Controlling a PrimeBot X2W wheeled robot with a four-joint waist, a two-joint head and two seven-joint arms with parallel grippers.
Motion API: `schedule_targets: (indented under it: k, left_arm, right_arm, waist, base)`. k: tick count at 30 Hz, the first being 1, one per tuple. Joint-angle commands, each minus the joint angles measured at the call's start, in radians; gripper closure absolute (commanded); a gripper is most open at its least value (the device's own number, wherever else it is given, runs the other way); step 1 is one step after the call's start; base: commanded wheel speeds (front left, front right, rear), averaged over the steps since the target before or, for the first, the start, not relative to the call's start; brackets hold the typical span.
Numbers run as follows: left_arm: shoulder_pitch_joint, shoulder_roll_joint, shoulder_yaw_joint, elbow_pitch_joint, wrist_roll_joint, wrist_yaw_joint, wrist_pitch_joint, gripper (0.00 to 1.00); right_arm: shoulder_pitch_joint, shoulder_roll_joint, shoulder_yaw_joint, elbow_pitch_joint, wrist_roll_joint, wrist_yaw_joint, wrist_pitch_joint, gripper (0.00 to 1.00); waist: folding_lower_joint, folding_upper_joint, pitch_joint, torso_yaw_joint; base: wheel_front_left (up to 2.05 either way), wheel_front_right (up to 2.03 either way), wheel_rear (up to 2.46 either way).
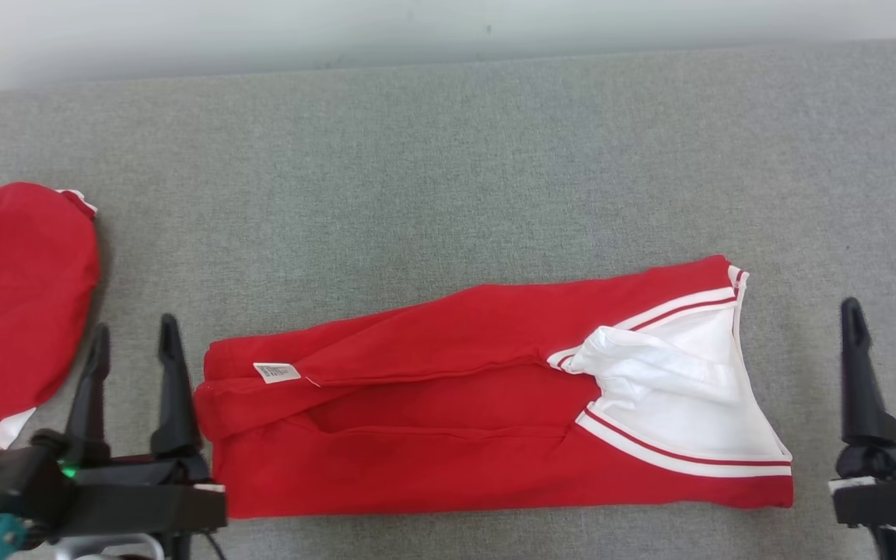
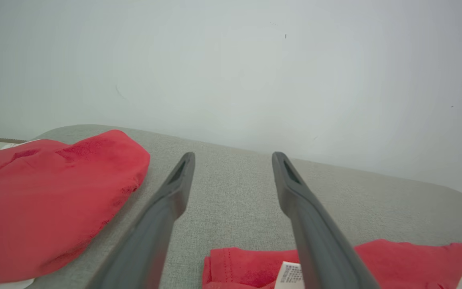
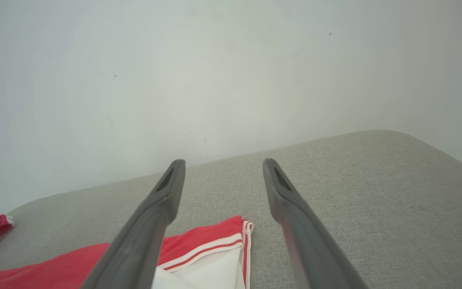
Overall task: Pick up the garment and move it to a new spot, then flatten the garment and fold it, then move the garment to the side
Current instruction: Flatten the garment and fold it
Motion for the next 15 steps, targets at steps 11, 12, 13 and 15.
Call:
schedule_targets:
  k: [11,12,13,15]
  left_arm:
    - [-0.006,-0.034,-0.042,0.075,0.136,-0.003,-0.037,0.00]
    - [-0.016,-0.038,-0.034,0.073,0.156,-0.012,-0.039,0.00]
    - [-0.017,-0.041,-0.029,0.086,0.164,-0.024,-0.039,0.00]
    - [-0.023,-0.053,-0.010,0.096,0.182,-0.046,-0.037,0.00]
  right_arm:
    - [-0.010,0.076,0.014,0.053,-0.175,0.000,0.015,0.00]
    - [-0.007,0.079,0.018,0.058,-0.178,0.000,0.014,0.00]
    - [-0.003,0.081,0.018,0.065,-0.186,0.000,0.013,0.00]
    - [0.001,0.081,0.020,0.074,-0.195,0.000,0.015,0.00]
  waist:
    - [0.0000,0.0001,-0.047,0.017]
    - [0.0000,0.0001,-0.050,0.018]
    - [0.0000,0.0001,-0.056,0.022]
    - [0.0000,0.0001,-0.064,0.026]
  base:
    - [0.00,0.00,0.00]
    - [0.00,0.00,0.00]
    - [0.00,0.00,0.00]
    - [0.00,0.00,0.00]
